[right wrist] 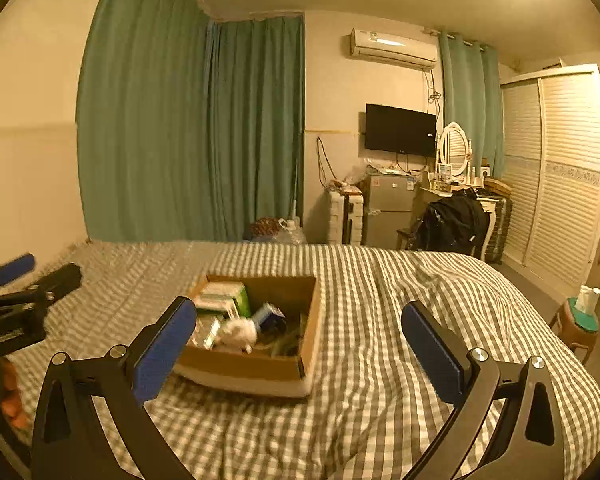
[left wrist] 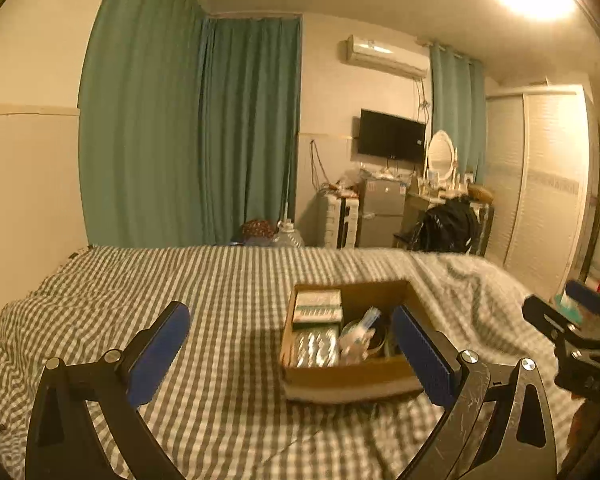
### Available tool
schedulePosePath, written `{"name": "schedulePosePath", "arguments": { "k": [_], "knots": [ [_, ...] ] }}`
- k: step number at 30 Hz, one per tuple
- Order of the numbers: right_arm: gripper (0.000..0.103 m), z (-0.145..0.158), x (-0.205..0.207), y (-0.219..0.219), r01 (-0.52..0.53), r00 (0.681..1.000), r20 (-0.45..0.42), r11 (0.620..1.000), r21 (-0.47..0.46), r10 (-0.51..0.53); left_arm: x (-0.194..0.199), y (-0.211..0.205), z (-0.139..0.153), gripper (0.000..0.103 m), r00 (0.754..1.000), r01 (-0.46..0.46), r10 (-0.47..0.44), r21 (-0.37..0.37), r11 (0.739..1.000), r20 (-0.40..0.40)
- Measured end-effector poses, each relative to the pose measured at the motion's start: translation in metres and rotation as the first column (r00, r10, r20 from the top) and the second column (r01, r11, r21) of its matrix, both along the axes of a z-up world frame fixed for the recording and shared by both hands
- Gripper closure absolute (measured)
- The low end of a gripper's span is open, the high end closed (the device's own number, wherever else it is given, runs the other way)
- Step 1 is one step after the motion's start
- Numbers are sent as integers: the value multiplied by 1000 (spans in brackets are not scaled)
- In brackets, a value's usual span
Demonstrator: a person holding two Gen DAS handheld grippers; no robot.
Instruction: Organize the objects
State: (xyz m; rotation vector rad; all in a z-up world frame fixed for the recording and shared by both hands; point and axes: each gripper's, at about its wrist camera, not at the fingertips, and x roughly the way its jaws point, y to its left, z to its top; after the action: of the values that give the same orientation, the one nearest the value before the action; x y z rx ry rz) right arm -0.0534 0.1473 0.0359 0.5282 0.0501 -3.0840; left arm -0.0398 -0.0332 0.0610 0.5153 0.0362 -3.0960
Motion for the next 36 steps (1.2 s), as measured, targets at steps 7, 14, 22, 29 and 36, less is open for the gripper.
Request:
{"name": "schedulePosePath", "arguments": {
  "k": [7,14,22,29,36],
  "knots": [
    [0,-23,-13,-4,-5,999,39,1000,-16,5,-7,-3,-33,0,998,-22,25,-53,998,64],
    [0,-28,-16,-7,5,999,51,1000,-3,-5,-8,-7,-38,0,997,-16,17,-19,1000,79],
    [0,-27,-15,-11,-1,998,55,1000,1,1,-9,-1,-39,0,996,-15,18,-34,999,93],
    [0,-27,-14,-14,-9,998,58,1000,5,9,-9,-2,-40,0,995,-21,22,-8,1000,97],
    [0,-28,-15,-15,-11,998,63,1000,4,10,-10,-4,-43,0,994,-24,25,-4,1000,106]
  ]
}}
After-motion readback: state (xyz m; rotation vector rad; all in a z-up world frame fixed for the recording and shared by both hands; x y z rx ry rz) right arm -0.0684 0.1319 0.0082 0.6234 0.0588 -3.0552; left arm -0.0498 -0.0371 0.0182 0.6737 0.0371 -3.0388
